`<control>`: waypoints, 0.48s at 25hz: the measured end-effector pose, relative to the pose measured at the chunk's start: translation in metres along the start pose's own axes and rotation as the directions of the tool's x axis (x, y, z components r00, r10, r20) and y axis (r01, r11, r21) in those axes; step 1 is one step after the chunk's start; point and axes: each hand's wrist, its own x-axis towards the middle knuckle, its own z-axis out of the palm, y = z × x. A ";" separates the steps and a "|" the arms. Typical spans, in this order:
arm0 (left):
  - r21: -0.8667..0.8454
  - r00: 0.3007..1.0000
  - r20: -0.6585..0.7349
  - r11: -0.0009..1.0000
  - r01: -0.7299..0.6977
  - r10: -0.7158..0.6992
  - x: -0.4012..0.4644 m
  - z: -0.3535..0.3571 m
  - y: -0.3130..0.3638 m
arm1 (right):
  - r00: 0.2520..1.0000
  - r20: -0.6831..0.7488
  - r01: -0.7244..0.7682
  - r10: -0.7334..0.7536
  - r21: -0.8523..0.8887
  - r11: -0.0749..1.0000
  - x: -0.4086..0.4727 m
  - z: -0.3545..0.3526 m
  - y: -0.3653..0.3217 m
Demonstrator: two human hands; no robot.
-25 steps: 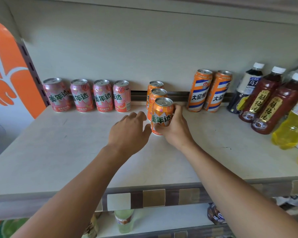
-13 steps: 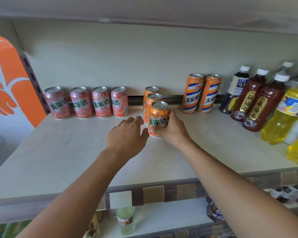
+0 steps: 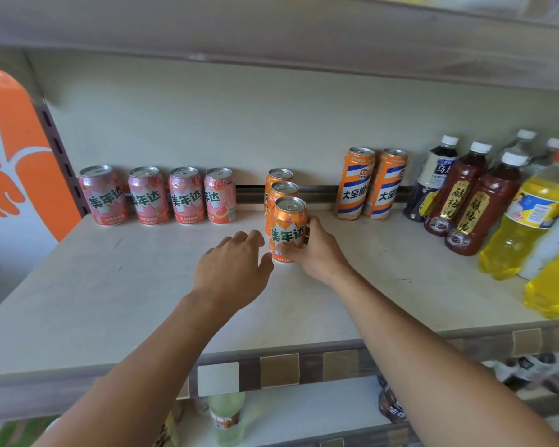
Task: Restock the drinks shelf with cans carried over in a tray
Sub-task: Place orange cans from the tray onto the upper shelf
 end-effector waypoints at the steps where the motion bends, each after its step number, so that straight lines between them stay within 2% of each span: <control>1: 0.005 1.000 0.000 1.000 -0.009 0.009 -0.001 0.000 0.003 | 1.000 -0.001 -0.001 0.001 -0.003 1.000 -0.001 0.001 0.000; 5: 0.002 0.999 -0.029 0.999 -0.033 0.033 -0.002 -0.004 0.009 | 0.999 0.046 -0.005 0.006 -0.014 1.000 -0.007 -0.005 -0.001; 7: -0.007 0.998 -0.042 0.999 -0.049 0.049 -0.003 -0.006 0.013 | 0.999 0.042 0.009 -0.006 -0.079 0.997 -0.015 -0.014 0.000; 10: -0.016 0.991 -0.069 0.993 -0.114 0.113 -0.006 -0.007 0.029 | 0.998 -0.043 0.028 -0.042 -0.293 0.956 -0.033 -0.036 0.006; 12: -0.029 0.984 -0.083 0.987 -0.160 0.157 -0.006 -0.006 0.046 | 0.988 -0.107 0.043 -0.109 -0.485 0.873 -0.052 -0.056 0.013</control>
